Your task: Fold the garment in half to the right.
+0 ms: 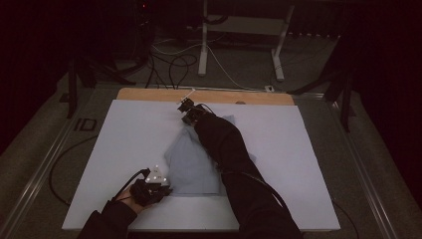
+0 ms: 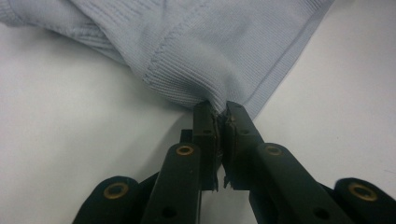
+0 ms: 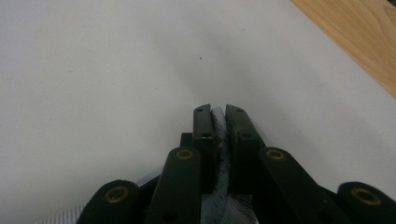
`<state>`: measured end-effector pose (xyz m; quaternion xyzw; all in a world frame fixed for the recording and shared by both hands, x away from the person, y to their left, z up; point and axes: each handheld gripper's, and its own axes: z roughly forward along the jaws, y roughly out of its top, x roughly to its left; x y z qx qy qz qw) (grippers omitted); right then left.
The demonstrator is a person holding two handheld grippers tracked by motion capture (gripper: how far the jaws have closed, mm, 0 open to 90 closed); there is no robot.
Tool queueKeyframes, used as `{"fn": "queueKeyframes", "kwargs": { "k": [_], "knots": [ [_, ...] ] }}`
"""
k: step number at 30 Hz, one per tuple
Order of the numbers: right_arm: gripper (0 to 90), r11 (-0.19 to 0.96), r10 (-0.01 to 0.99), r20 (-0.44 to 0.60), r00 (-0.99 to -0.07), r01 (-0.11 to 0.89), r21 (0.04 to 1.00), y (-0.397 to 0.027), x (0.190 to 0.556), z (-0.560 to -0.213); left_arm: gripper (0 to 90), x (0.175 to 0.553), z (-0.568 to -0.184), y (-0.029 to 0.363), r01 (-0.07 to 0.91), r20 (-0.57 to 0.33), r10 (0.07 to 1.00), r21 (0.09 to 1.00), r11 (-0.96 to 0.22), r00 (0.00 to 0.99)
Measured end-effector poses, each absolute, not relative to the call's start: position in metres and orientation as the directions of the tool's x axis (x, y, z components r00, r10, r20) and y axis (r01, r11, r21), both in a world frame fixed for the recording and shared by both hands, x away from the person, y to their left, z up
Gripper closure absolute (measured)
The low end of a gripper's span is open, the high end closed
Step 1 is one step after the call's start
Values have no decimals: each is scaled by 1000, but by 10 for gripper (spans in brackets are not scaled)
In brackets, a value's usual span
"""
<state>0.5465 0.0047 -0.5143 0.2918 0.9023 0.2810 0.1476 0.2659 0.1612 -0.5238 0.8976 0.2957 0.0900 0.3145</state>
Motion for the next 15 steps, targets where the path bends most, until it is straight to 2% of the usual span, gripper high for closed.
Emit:
{"fn": "queueKeyframes", "kwargs": {
  "k": [15],
  "knots": [
    [845, 659, 599, -95, -795, 423, 622, -4, 544, -497, 865, 265, -501, 157, 426, -7, 556, 651, -629, 831]
  ]
}}
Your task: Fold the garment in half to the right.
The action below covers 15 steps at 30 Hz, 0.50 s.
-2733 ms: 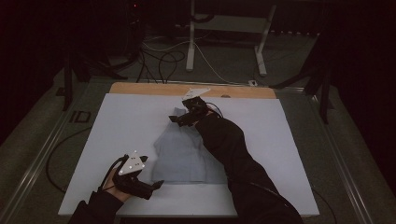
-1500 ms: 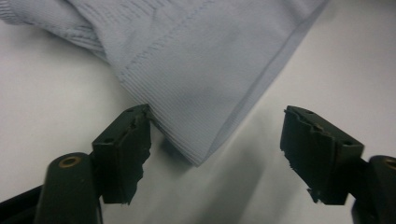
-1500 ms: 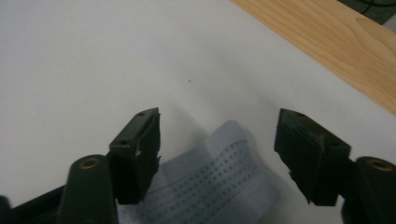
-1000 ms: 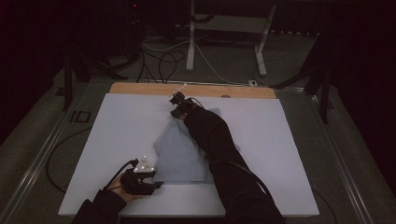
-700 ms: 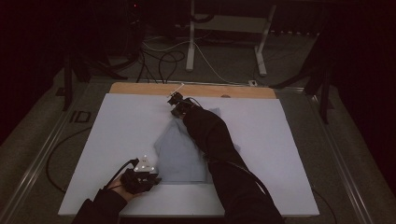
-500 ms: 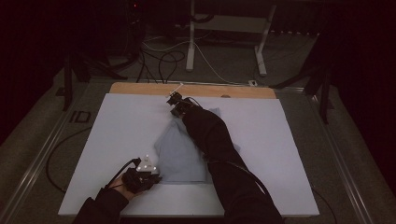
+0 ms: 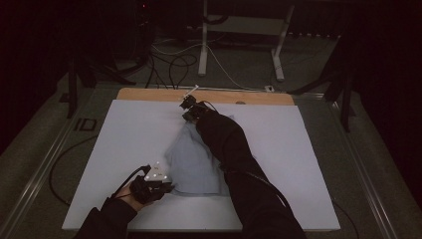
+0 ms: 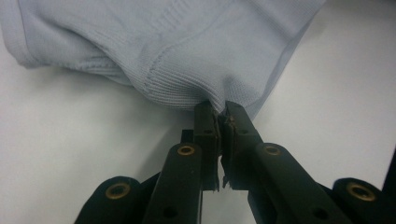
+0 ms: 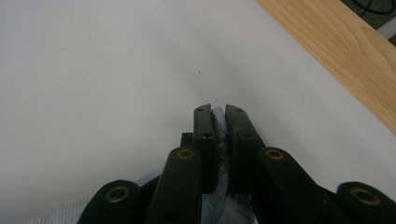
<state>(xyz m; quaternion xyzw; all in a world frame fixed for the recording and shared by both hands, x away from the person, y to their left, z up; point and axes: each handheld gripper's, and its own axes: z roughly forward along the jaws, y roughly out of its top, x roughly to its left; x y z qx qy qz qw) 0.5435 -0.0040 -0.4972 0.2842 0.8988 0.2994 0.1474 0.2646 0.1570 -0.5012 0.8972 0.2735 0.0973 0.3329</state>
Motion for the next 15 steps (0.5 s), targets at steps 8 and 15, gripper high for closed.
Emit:
{"fn": "queueKeyframes", "kwargs": {
  "k": [8, 15],
  "knots": [
    [845, 650, 598, -93, -796, 414, 637, -10, 541, -486, 865, 264, -489, 150, 391, 8, 523, 654, -648, 852],
    [845, 644, 595, -91, -798, 407, 648, -16, 538, -479, 865, 265, -479, 142, 362, 23, 496, 654, -664, 868]
  ]
}}
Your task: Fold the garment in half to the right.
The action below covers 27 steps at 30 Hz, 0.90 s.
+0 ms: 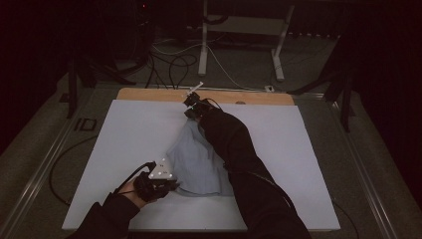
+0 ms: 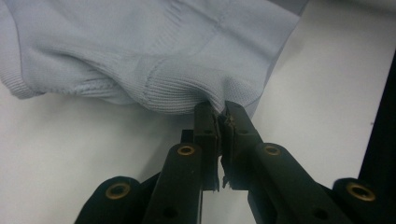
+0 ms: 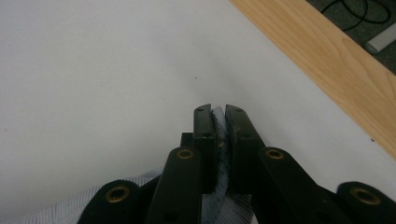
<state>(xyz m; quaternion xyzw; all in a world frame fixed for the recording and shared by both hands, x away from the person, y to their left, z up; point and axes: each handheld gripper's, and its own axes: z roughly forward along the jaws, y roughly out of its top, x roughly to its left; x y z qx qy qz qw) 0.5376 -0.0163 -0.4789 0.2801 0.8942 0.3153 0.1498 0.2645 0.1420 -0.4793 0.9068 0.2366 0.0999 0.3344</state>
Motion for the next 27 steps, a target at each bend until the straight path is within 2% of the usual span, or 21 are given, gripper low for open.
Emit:
{"fn": "queueKeyframes", "kwargs": {
  "k": [27],
  "knots": [
    [844, 604, 602, -84, -794, 384, 699, -50, 527, -452, 866, 268, -450, 105, 251, 59, 370, 637, -729, 927]
  ]
}}
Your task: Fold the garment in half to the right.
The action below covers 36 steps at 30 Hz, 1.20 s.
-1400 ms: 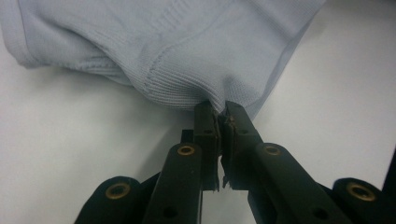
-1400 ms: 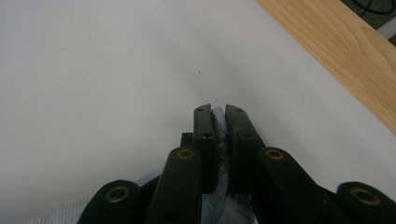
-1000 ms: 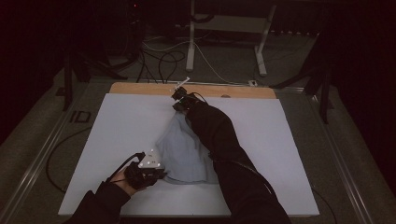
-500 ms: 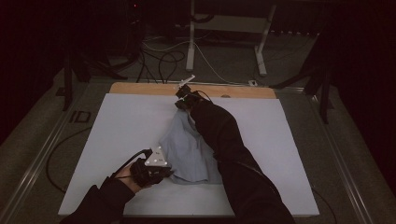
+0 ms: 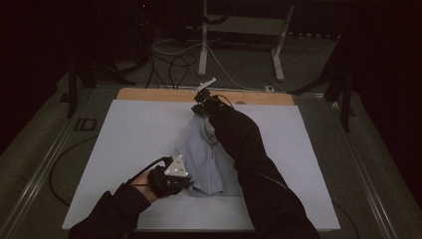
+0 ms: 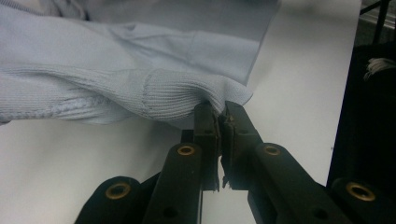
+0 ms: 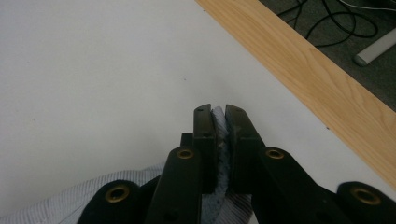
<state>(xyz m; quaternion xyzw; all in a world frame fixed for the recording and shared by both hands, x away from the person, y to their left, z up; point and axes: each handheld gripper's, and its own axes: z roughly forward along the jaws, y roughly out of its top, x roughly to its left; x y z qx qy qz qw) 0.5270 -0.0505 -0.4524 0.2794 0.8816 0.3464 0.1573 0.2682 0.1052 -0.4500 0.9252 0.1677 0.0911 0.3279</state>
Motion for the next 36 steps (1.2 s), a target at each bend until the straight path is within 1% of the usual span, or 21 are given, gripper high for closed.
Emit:
{"fn": "queueKeyframes", "kwargs": {
  "k": [13, 18, 36],
  "knots": [
    [844, 588, 610, -82, -788, 382, 713, -70, 525, -449, 866, 273, -443, 85, 211, 65, 322, 630, -747, 945],
    [844, 565, 632, -60, -773, 406, 718, -83, 525, -449, 866, 276, -438, 73, 185, 69, 293, 632, -752, 954],
    [843, 535, 653, -41, -756, 423, 731, -118, 526, -447, 866, 282, -437, 26, 112, 81, 206, 623, -774, 975]
  ]
}}
